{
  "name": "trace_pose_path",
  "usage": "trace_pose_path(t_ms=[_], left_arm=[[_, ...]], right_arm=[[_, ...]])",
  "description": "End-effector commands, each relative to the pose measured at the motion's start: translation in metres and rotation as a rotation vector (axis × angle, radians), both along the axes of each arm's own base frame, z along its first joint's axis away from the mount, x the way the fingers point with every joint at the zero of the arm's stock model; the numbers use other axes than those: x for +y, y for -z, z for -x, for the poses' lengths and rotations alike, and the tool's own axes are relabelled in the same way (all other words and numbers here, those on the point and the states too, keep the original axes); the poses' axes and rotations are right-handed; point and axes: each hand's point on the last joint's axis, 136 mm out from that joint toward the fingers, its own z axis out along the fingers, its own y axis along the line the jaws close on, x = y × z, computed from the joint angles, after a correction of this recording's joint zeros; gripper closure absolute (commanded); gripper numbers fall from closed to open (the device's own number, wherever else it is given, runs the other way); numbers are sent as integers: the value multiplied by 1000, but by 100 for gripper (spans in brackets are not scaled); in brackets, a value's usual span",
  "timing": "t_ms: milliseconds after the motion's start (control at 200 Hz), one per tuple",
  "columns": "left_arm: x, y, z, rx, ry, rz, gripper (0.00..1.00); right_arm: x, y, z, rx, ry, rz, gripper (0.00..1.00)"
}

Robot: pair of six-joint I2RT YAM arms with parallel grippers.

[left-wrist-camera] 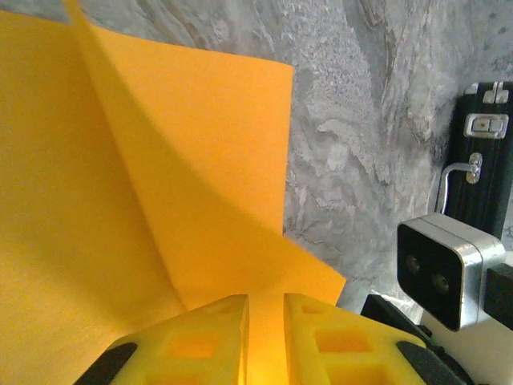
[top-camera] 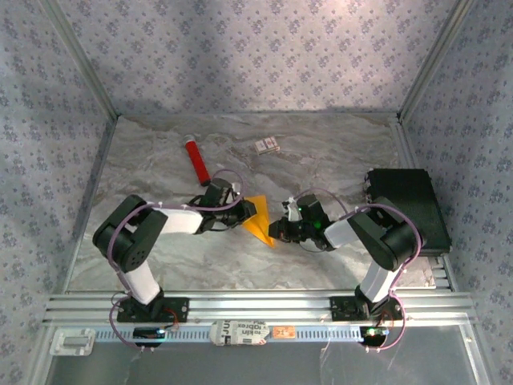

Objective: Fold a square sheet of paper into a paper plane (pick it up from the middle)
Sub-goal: Fourth fold the wing at the center of the table.

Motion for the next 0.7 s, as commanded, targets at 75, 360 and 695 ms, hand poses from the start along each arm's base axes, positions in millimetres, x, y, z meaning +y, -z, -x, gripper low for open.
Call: trace_pose_path(t_ms=[75, 360, 695], left_arm=[[27, 14, 9, 19, -73, -65, 86], [28, 34, 19, 107, -58, -83, 92], [42, 50, 39, 194, -94, -113, 96]], right_arm=[[-22, 42, 19, 119, 52, 131, 97], [-23, 43, 19, 120, 59, 135, 97], [-24, 39, 19, 104, 70, 133, 96]])
